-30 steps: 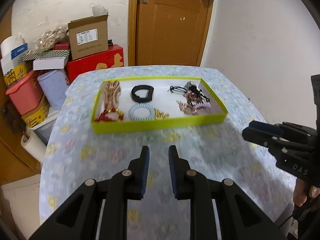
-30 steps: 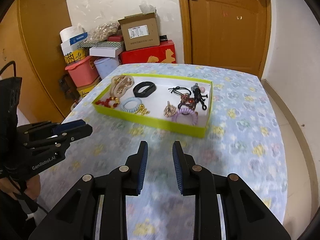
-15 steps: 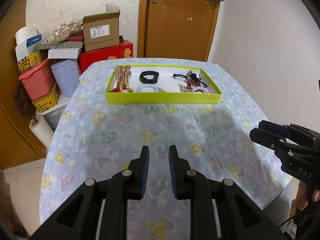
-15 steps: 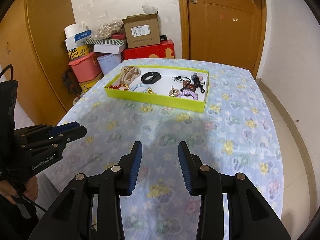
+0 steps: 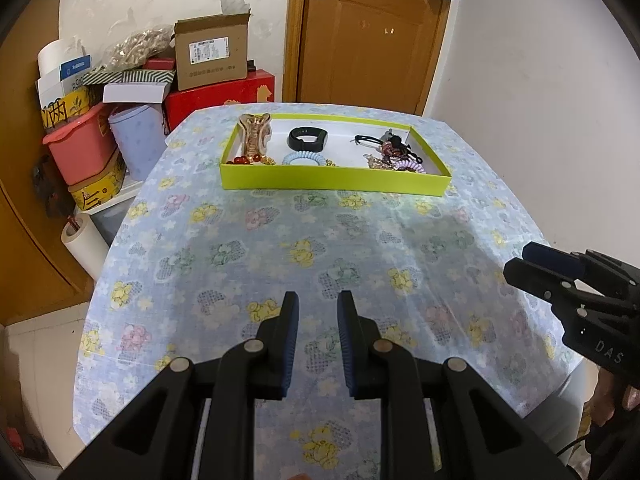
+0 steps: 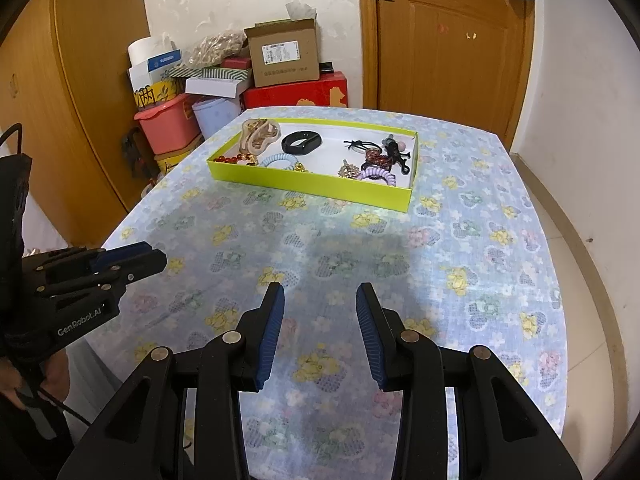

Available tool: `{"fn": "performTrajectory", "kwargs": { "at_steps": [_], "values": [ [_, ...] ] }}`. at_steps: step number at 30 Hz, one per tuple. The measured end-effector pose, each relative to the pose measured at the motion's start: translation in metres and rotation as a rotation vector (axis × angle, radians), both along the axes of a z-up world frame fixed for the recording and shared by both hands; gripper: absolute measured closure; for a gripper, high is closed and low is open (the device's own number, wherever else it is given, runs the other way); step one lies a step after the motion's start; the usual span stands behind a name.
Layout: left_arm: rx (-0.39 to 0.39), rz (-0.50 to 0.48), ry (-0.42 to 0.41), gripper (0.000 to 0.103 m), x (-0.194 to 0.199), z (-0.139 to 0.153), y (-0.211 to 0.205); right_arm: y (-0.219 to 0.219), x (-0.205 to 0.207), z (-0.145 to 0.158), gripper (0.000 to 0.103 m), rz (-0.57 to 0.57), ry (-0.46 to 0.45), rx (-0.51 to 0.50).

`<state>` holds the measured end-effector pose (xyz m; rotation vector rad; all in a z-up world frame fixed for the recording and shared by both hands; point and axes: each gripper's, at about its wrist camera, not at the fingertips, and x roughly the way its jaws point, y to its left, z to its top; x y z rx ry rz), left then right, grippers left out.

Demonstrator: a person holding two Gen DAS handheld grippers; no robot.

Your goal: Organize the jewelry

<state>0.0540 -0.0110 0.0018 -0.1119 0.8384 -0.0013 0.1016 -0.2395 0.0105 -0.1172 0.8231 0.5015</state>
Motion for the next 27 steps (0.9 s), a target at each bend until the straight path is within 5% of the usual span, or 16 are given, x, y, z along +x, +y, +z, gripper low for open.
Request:
{"fn": "performTrajectory", "kwargs": {
  "at_steps": [27],
  "values": [
    [-0.003, 0.002, 0.017, 0.082, 0.0031, -0.0048, 0.0028, 0.0073, 0.0013, -0.0057, 0.065, 0.015, 0.017, -0.013]
  ]
}}
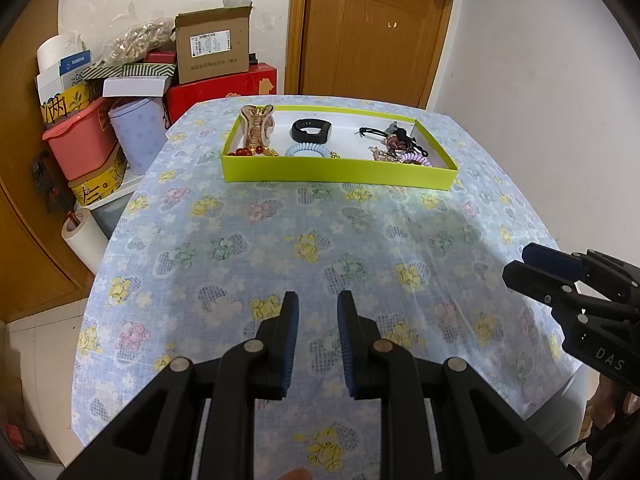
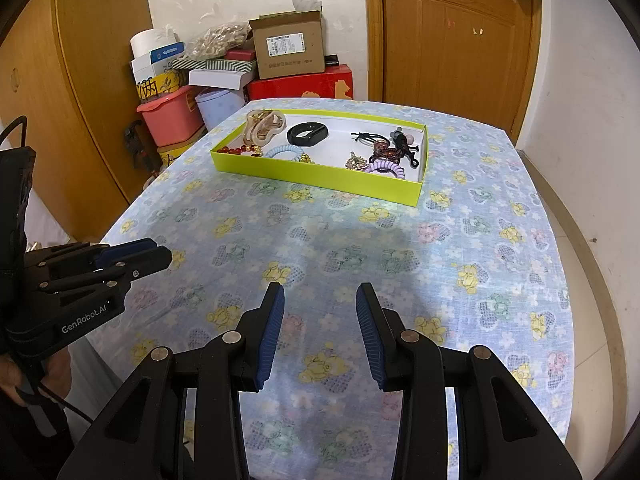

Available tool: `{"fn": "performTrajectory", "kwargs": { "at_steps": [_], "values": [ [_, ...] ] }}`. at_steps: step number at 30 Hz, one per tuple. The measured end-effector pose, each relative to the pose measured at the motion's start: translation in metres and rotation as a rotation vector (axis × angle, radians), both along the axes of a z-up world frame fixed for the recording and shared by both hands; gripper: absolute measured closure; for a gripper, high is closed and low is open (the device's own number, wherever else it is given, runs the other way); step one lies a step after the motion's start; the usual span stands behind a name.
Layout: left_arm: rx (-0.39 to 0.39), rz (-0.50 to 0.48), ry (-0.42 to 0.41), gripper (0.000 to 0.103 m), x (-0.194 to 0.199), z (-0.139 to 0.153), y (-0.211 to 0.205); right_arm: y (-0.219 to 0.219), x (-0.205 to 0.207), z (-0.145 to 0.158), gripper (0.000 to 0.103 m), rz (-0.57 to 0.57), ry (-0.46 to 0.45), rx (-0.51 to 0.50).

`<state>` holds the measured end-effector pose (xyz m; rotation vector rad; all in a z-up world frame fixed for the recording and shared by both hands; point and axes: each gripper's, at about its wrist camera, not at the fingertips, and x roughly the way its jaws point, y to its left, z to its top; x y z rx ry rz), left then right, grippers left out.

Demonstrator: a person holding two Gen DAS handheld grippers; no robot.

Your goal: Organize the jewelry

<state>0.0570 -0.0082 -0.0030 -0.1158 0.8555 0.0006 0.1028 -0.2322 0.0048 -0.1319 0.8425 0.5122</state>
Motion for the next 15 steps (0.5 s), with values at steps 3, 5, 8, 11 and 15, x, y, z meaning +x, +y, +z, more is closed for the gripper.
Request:
{"fn": "performTrajectory", "kwargs": {
  "at_steps": [3, 5, 8, 11, 15],
  "values": [
    [0.002, 0.0, -0.001, 0.082, 0.0001, 0.0, -0.0001, 0.0, 0.0001, 0.0, 0.065, 0.0, 0.0, 0.0],
    [0.003, -0.001, 0.0, 0.082, -0.0001, -0.0006, 0.0, 0.0, 0.0001, -0.0001, 0.065, 0.001, 0.0, 0.0],
    [0.004, -0.001, 0.0, 0.082, 0.0, -0.0005, -0.0001, 0.0001, 0.0002, -0.0003, 0.065, 0.0, 0.002, 0.0],
    [0.004, -0.001, 0.001, 0.082, 0.0003, -0.0006, -0.0002, 0.0001, 0.0004, -0.0006, 0.065, 0.0, 0.003, 0.0],
    [0.005, -0.003, 0.003, 0.082, -0.0006, -0.0017, -0.0002, 0.0002, 0.0004, -0.0006, 0.065, 0.0, 0.003, 0.0]
  ]
}}
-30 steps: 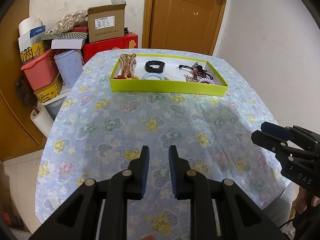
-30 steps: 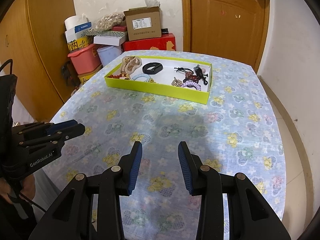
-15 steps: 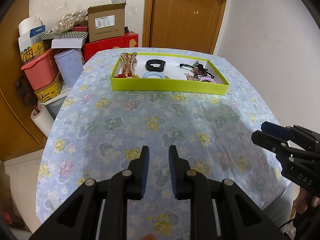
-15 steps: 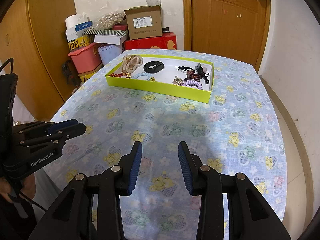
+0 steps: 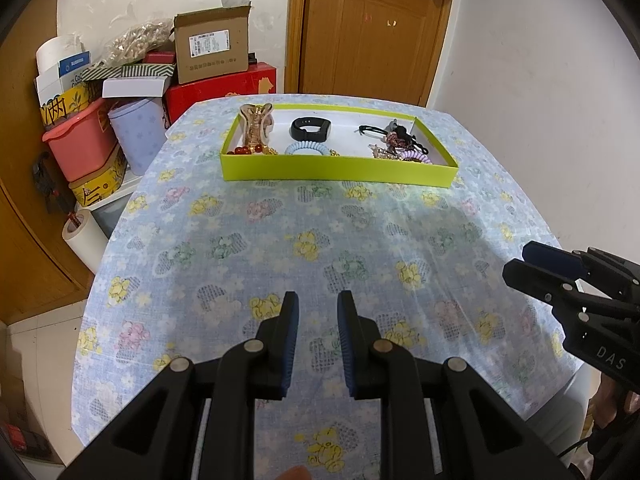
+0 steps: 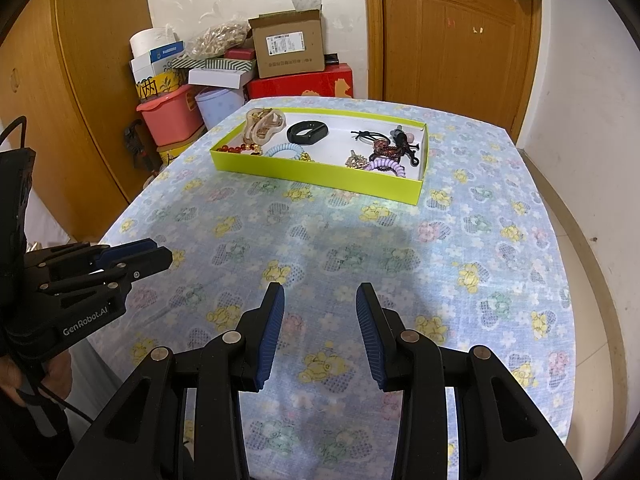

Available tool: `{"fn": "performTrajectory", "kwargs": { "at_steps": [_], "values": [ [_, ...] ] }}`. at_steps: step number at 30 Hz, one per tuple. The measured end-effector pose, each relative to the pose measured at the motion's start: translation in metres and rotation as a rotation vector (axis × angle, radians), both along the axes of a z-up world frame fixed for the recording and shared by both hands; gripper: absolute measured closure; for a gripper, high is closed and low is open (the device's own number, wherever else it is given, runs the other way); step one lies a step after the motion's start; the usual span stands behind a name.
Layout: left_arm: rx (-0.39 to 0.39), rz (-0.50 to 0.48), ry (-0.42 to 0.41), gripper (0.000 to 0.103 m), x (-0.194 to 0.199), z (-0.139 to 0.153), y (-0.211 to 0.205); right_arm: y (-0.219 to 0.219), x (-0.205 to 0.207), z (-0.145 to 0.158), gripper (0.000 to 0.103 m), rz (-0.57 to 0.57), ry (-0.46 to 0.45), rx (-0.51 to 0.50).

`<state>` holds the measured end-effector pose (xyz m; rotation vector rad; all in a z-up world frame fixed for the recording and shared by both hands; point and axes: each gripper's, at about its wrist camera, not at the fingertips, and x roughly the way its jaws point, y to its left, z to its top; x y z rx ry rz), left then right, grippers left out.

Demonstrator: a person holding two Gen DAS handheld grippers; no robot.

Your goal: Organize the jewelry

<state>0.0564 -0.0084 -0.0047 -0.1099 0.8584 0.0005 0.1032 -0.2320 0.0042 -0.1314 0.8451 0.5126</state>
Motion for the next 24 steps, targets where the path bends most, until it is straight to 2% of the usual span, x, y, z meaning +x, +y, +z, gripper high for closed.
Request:
{"fn": "performTrajectory", "kwargs": {
  "at_steps": [24],
  "values": [
    [0.01, 0.003, 0.008, 0.082, -0.0022, -0.004, -0.0009, 0.0008, -0.0007, -0.0013, 0.065, 0.001, 0.003, -0.001]
  ]
}}
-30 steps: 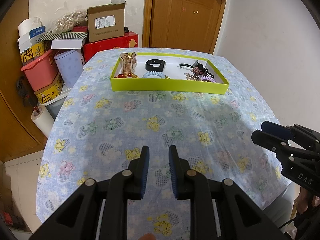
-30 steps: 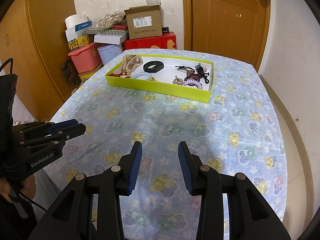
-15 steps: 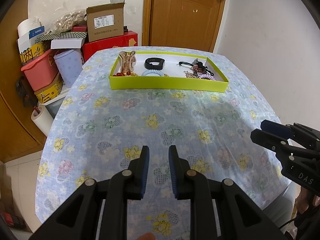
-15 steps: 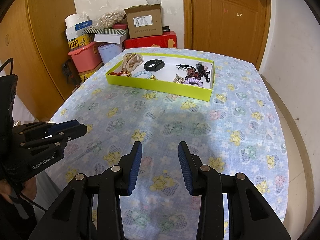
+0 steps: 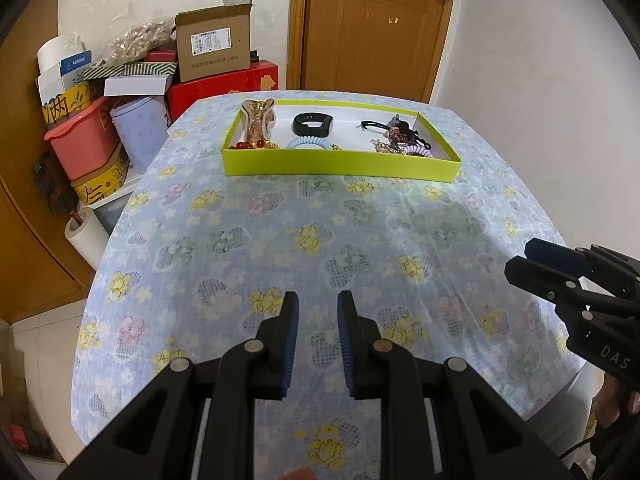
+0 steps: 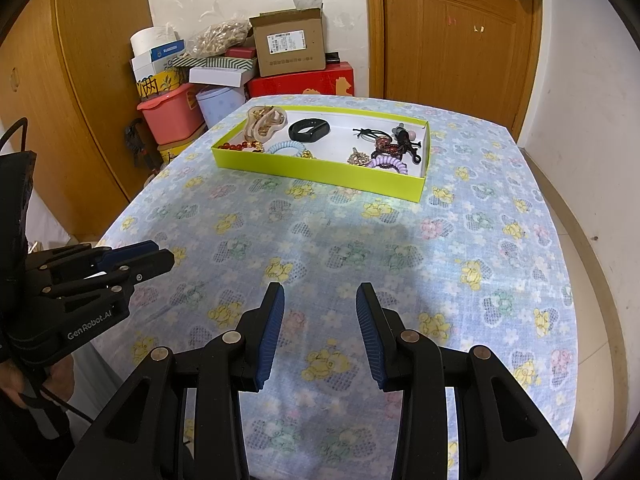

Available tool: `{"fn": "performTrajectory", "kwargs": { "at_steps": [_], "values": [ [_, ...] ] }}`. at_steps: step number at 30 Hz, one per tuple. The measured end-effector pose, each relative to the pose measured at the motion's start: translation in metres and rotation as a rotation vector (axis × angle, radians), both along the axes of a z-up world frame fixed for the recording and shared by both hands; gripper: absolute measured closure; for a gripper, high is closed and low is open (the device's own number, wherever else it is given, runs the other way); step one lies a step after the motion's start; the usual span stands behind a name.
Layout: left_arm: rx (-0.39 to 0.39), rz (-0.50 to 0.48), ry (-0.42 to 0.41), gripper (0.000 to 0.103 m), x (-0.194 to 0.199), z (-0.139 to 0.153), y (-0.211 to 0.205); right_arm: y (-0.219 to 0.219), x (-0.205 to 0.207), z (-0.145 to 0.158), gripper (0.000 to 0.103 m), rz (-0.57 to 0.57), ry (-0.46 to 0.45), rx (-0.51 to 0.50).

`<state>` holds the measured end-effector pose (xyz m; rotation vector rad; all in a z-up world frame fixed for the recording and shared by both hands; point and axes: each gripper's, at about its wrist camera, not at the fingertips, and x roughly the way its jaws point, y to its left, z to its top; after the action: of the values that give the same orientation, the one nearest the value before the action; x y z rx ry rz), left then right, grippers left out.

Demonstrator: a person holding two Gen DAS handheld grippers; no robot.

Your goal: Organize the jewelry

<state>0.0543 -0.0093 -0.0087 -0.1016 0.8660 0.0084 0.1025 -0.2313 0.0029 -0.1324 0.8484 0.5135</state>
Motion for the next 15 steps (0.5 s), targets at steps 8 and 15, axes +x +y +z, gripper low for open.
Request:
{"fn": "performTrajectory", "kwargs": {
  "at_steps": [8, 15],
  "values": [
    [0.014, 0.007, 0.007, 0.082, -0.0005, -0.0038, 0.0007, 0.0004, -0.0004, -0.0011, 0.065, -0.001, 0.001, -0.001],
    [0.007, 0.011, 0.019, 0.082, 0.0015, -0.0081, 0.002, 0.0005, -0.0002, -0.0014, 0.065, -0.001, 0.002, -0.001]
  ]
}}
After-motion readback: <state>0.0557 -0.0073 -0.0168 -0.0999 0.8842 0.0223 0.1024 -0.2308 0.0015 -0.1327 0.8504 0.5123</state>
